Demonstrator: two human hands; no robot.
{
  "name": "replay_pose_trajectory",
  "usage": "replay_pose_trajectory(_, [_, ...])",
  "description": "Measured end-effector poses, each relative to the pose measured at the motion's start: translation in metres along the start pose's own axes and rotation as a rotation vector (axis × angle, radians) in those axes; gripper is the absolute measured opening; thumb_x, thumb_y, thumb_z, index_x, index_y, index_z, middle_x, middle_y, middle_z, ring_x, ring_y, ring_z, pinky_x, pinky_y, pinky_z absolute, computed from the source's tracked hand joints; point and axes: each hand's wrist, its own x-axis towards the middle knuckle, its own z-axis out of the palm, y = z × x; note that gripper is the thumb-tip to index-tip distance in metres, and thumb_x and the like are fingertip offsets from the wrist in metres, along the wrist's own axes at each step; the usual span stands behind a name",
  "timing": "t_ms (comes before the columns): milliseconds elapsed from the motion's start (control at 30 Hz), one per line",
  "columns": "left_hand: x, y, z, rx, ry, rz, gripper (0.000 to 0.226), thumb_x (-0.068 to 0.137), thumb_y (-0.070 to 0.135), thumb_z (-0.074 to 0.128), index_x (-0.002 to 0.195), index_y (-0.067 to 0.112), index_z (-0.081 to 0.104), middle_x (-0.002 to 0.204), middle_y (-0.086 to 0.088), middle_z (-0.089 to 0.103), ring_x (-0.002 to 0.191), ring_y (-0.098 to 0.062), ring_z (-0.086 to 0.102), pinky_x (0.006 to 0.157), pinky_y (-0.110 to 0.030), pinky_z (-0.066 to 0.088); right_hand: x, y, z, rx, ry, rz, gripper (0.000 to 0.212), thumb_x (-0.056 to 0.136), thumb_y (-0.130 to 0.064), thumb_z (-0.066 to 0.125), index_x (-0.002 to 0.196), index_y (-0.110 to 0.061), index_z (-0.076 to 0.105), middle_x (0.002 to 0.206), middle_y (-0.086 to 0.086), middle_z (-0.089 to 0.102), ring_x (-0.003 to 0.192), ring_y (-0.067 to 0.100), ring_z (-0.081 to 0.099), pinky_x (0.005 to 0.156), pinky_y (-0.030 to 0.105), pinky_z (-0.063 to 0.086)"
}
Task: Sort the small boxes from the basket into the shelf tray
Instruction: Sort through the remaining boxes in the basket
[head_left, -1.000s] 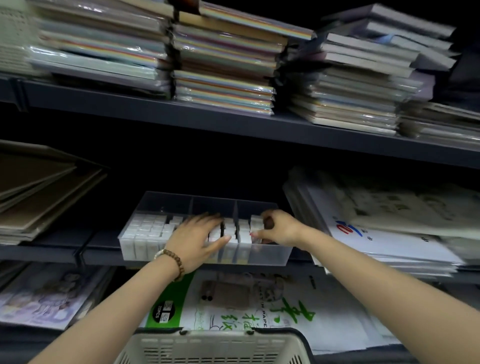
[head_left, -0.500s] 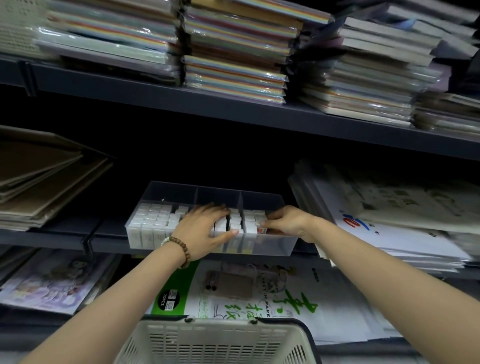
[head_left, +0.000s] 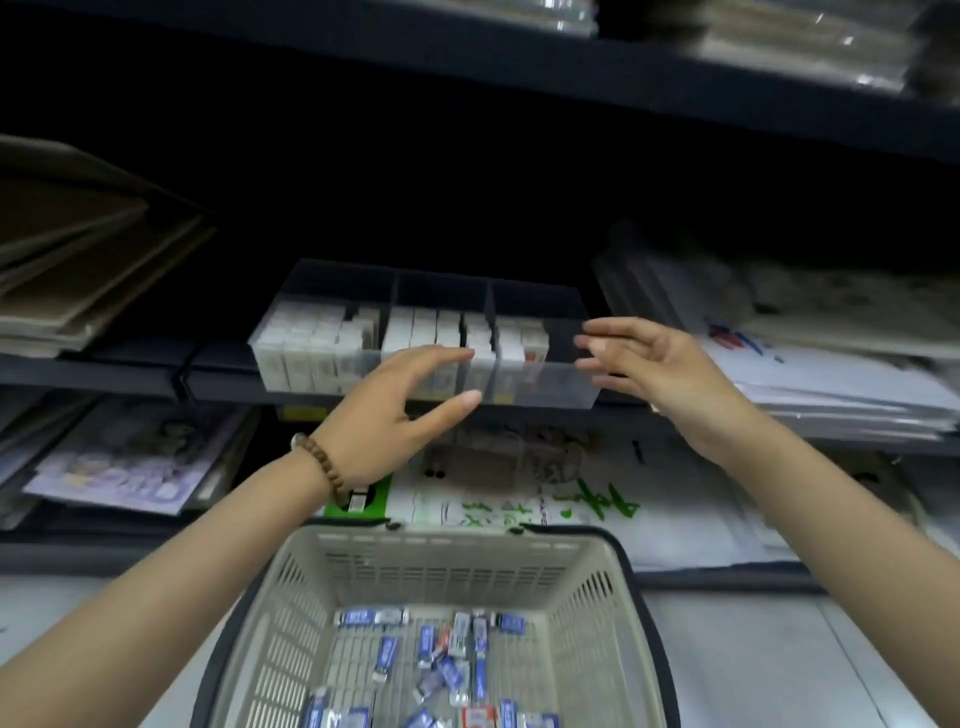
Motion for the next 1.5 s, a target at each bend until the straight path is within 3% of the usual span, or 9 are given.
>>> replay_pose_trajectory(267, [-0.094,-0.077,0.092,-0.084,-0.439,-0.297,0.061,0.075,0.071,0.038,0.125,0.038,0.048,0.131,0.016,0.048,0.122,0.000,0.043,0.103,-0.023,0.035,-0.058,0.166,0.056,0.024,-0.246,0.518,0.011,0.088,-0.016,0.064,0.098,-0.019,0.067,0.103,0.004,0.072,0.085,0.015,0.071,0.070,0.019,0.056])
replay_pose_trajectory(467, [-0.133,-0.163,0.193,-0.172,-0.690,-0.606,0.036,0.094,0.030,0.051,0.124,0.011,0.054,0.129,-0.007,0.056,0.113,-0.016,0.053,0.096,-0.022,0.039,-0.054,0.294,0.109,-0.162,-0.399,0.756,0.019,0.089,-0.014,0.063,0.107,-0.006,0.064,0.095,0.006,0.065,0.074,0.012,0.064,0.075,0.027,0.054])
replay_pose_trajectory(600, [-0.147,-0.187,0.238,-0.297,-0.683,-0.787,0.034,0.095,0.026,0.049,0.123,0.007,0.054,0.124,-0.010,0.057,0.110,-0.020,0.054,0.097,-0.027,0.042,-0.052,0.337,0.134,-0.179,-0.396,0.808,0.031,0.089,-0.017,0.064,0.114,0.002,0.063,0.080,0.003,0.063,0.066,0.012,0.058,0.071,0.026,0.052])
replay_pose_trajectory(767, [-0.151,-0.202,0.268,-0.312,-0.693,-0.829,0.043,0.096,0.037,0.042,0.133,0.016,0.047,0.132,-0.007,0.052,0.118,-0.019,0.049,0.095,-0.024,0.037,-0.049,0.372,0.160,-0.217,-0.390,0.805,0.043,0.089,-0.027,0.063,0.123,-0.002,0.056,0.116,0.013,0.064,0.064,0.010,0.061,0.055,0.018,0.050])
replay_pose_trajectory(933, [-0.150,-0.208,0.289,-0.321,-0.686,-0.782,0.044,0.097,0.040,0.038,0.134,0.018,0.047,0.123,-0.002,0.055,0.107,-0.016,0.051,0.094,-0.025,0.039,-0.035,0.390,0.189,-0.281,-0.260,0.833,0.027,0.085,-0.028,0.069,0.079,-0.003,0.066,0.074,0.013,0.071,0.051,0.016,0.066,0.058,0.031,0.058])
replay_pose_trajectory(1033, [-0.143,-0.209,0.296,-0.340,-0.674,-0.754,0.035,0.099,0.031,0.038,0.109,0.005,0.059,0.092,-0.010,0.056,0.081,-0.021,0.054,0.085,-0.043,0.050,-0.036,0.393,0.202,-0.219,-0.194,0.902,0.027,0.083,-0.026,0.071,0.080,0.001,0.066,0.074,0.015,0.070,0.053,0.019,0.064,0.065,0.034,0.059])
replay_pose_trajectory(1133, [-0.144,-0.212,0.299,-0.372,-0.628,-0.810,0.035,0.098,0.032,0.040,0.124,0.014,0.054,0.106,-0.006,0.060,0.094,-0.021,0.060,0.082,-0.031,0.053,-0.042,0.397,0.202,-0.080,-0.094,0.972,0.027,0.082,-0.020,0.072,0.098,0.001,0.068,0.072,0.009,0.067,0.053,0.013,0.057,0.056,0.022,0.053])
replay_pose_trajectory(1233, [-0.151,-0.208,0.300,-0.385,-0.541,-0.846,0.034,0.096,0.034,0.043,0.127,0.020,0.050,0.103,0.008,0.056,0.087,-0.009,0.056,0.066,-0.012,0.044,-0.049,0.398,0.197,0.020,-0.021,0.993,0.030,0.082,-0.018,0.072,0.108,-0.005,0.067,0.088,0.006,0.064,0.065,0.011,0.053,0.070,0.023,0.047])
replay_pose_trajectory(1500, [-0.151,-0.205,0.299,-0.686,-0.285,-1.012,0.031,0.084,0.034,0.063,0.102,0.012,0.050,0.093,-0.003,0.062,0.082,-0.017,0.065,0.070,-0.028,0.054,-0.063,0.376,0.192,0.268,-0.128,0.919,0.029,0.088,-0.022,0.064,0.115,-0.012,0.065,0.113,0.003,0.067,0.098,0.013,0.061,0.076,0.020,0.051])
